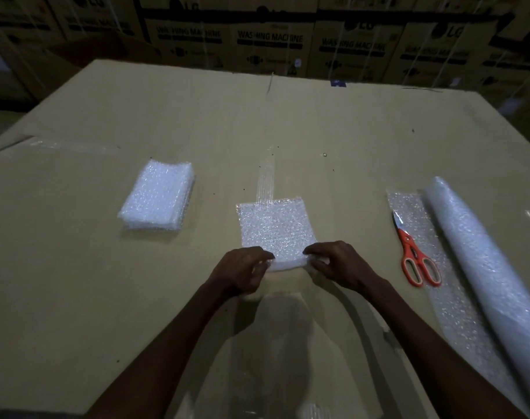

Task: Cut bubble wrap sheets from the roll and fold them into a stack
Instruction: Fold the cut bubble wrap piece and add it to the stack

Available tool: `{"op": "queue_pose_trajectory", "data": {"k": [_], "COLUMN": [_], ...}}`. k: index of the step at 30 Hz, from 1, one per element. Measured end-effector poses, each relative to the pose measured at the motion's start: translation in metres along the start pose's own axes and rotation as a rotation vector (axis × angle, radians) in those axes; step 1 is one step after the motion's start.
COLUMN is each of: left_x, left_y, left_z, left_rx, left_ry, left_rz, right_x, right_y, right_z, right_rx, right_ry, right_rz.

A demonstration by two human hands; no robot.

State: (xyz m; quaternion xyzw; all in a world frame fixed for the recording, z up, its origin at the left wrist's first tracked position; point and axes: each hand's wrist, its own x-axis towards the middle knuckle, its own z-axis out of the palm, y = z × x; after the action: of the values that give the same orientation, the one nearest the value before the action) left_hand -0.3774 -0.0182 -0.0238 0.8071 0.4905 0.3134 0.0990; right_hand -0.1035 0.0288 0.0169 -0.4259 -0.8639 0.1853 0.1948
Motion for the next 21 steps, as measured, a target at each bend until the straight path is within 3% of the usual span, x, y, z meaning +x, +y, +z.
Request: {"op": "queue_pose_trajectory", "data": {"k": [5,9,21], "left_x": [0.024,0.052,0.101], "left_y": [-0.011,-0.029,-0.094], "left_z": [-0.02,-0.027,-0.003], "left_rx": [-0.166,-0.24,0.066], "left_ry": [0.111,0.148,-0.04], "left_rz": [-0.187,-0.392,-0.541], "right_x": [0.035,0.075,0.159], "right_y": [0.003,0.012,0.049], "right_z": [-0.009,-0.008,0.017], "right_rx": [0.184,0.184,0.027], "right_ry": [0.119,0.128,0.027], "right_rz": [0.139,0.212,0.278]}}
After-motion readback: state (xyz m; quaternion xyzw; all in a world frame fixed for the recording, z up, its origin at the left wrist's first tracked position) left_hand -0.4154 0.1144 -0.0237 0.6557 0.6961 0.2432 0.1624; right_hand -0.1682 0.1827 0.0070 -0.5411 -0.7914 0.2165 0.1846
